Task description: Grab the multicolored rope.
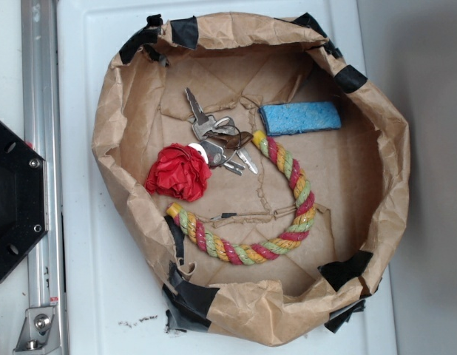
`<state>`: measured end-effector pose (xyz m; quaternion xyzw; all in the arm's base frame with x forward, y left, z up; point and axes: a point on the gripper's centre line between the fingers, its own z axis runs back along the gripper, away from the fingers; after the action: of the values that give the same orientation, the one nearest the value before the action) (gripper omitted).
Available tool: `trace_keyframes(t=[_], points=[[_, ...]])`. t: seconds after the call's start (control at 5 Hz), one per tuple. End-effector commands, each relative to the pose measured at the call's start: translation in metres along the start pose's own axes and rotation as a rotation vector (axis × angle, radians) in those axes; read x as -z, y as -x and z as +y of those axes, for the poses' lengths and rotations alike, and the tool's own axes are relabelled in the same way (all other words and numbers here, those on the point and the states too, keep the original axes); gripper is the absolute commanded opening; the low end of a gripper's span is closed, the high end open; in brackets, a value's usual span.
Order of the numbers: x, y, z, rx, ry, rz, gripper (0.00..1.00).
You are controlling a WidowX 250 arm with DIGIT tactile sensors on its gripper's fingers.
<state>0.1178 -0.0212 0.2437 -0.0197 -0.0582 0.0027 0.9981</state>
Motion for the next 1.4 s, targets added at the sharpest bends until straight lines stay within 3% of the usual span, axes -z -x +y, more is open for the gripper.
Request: trace_keyframes(t=[0.0, 0.2, 0.4, 0.6, 0.8, 1.0, 1.2], points=[[0.000, 0.000, 0.000, 0.000, 0.000, 0.000, 1.00], [0.032, -0.047, 0.001, 0.247, 0.053, -0.022, 1.00], [0.061, -0.095, 0.006, 0.503, 0.055, -0.151, 1.00], [0.097, -0.143, 0.009, 0.770, -0.019, -0.189, 1.00], [0.140, -0.187, 0.003, 1.028, -0.043, -0.151, 1.00], [0.188, -0.202, 0.014, 1.085, -0.063, -0.019, 1.00], [0.214, -0.193, 0.017, 1.244, -0.064, 0.099, 1.00]])
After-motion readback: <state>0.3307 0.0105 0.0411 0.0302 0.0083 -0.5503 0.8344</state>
